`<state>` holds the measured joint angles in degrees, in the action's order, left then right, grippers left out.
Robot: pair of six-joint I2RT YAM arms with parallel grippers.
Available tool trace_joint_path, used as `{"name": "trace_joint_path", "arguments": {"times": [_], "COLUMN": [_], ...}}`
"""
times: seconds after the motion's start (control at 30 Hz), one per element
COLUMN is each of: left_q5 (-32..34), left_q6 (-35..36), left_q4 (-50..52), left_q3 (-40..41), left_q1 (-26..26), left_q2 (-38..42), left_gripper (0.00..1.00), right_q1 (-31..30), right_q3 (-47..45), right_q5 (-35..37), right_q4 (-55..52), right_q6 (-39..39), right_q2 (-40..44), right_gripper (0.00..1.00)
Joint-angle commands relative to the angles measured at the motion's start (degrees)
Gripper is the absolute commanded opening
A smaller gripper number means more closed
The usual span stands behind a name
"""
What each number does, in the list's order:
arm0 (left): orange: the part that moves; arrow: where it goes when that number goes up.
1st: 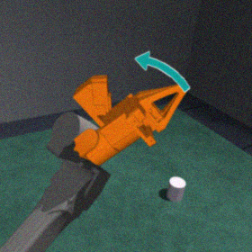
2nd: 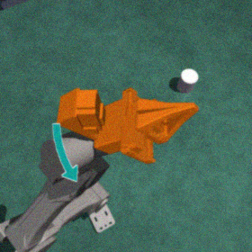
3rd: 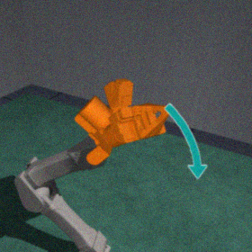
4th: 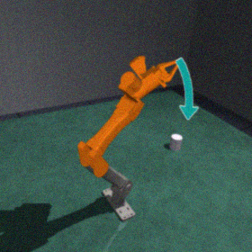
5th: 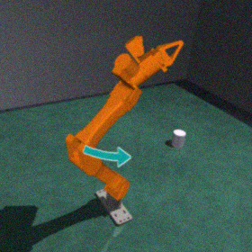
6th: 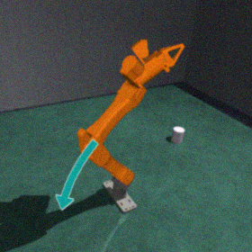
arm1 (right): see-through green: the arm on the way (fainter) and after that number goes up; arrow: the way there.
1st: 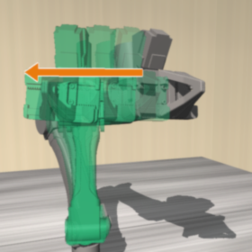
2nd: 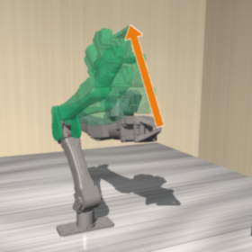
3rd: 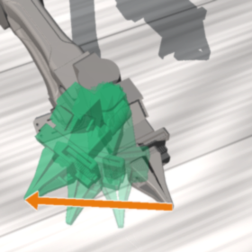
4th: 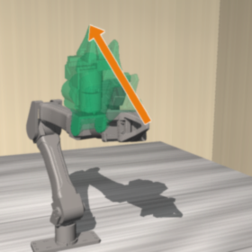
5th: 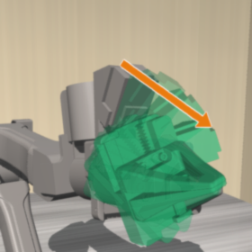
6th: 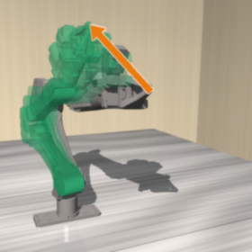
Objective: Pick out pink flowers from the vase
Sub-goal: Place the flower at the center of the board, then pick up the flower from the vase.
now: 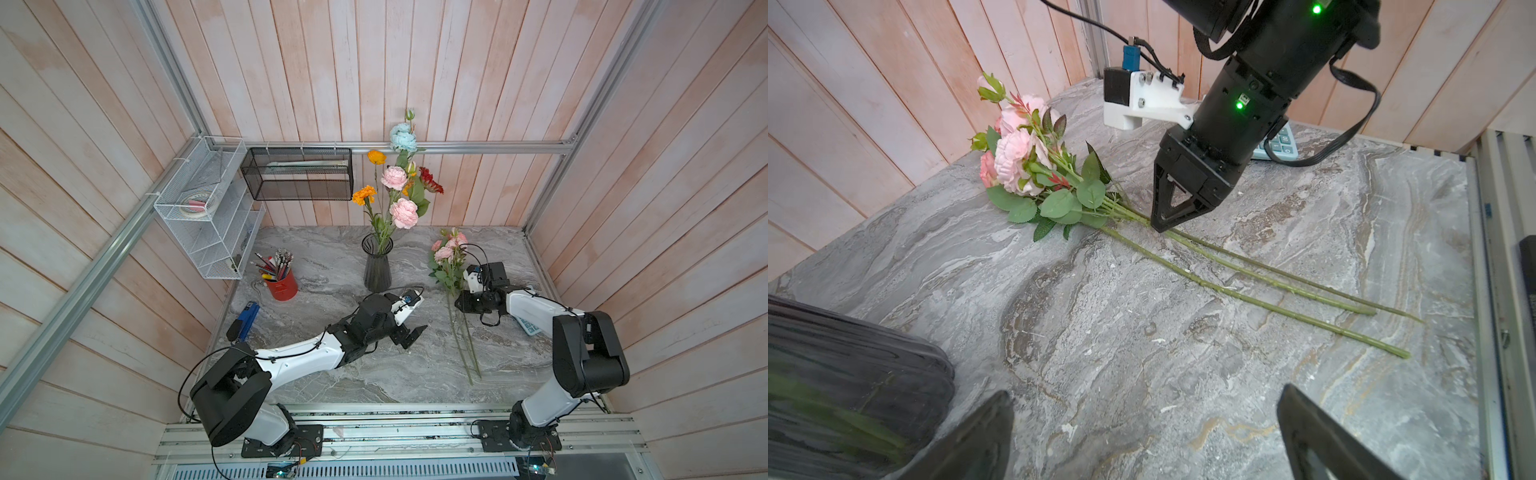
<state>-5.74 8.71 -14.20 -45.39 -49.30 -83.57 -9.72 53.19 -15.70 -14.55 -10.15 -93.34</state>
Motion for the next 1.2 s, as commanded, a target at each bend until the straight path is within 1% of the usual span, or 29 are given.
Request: {"name": "trace_joint_path", "arguments": {"times": [0.0,0.13,0.2,0.27,0.37,0.47,0.53,0.67,0.73,0.8,0.83,0.93,1.0,1.13,1.17], "left_q5": [0.3,3.4,5.1,4.1,1.5,-1.0,-2.1,-4.0,-5.1,-5.9,-6.1,-5.9,-5.1,-4.3,-3.8], "left_q6": [-0.8,-1.1,-1.7,-2.9,-4.6,-4.9,-4.7,-4.6,-4.0,-3.7,-3.4,-2.0,-1.6,-0.8,-0.8], "left_q4": [1.1,1.3,1.3,2.2,2.6,2.3,1.6,-0.4,-1.4,-1.9,-1.7,-1.4,-2.0,-2.9,-3.0], "left_q3": [-0.9,-0.1,0.5,0.6,0.8,0.7,0.4,-0.9,-2.2,-3.9,-5.0,-8.4,-10.3,-14.7,-15.8], "left_q1": [0.1,0.2,0.6,2.4,5.9,9.5,12.0,16.6,18.3,19.4,19.7,19.8,20.0,20.4,20.4], "left_q2": [2.0,4.2,6.0,7.7,9.8,11.3,11.8,12.2,11.6,10.4,9.4,6.3,4.2,-0.5,-1.7], "left_gripper": [1.00,0.97,0.94,0.89,0.84,0.80,0.77,0.68,0.62,0.60,0.59,0.53,0.51,0.47,0.44], "right_q1": [-0.2,-0.2,-0.7,-1.3,-2.3,-3.3,-4.4,-7.2,-9.6,-11.8,-12.9,-15.2,-16.3,-17.0,-17.0], "right_q3": [0.5,0.0,-1.4,-4.0,-9.3,-15.1,-19.4,-24.2,-25.3,-26.3,-26.8,-27.8,-28.0,-27.1,-26.9], "right_q5": [-0.9,-1.9,-3.4,-5.2,-8.1,-11.9,-12.8,-14.1,-14.1,-13.8,-13.7,-14.4,-14.5,-14.9,-14.9], "right_q4": [-0.2,-0.5,1.1,4.3,11.0,19.2,26.5,35.1,38.1,41.1,42.9,47.2,49.2,50.1,50.1], "right_q6": [0.1,0.3,1.1,1.5,0.3,-2.2,-5.0,-7.9,-7.6,-6.6,-6.0,-4.6,-4.1,-4.0,-4.0], "right_q2": [2.9,7.1,11.0,15.6,23.4,30.8,35.4,40.4,41.4,41.7,41.6,40.8,40.0,37.6,37.1], "right_gripper": [0.33,0.42,0.48,0.56,0.70,0.88,0.97,0.98,0.98,0.98,0.98,0.98,0.98,0.98,0.98]}}
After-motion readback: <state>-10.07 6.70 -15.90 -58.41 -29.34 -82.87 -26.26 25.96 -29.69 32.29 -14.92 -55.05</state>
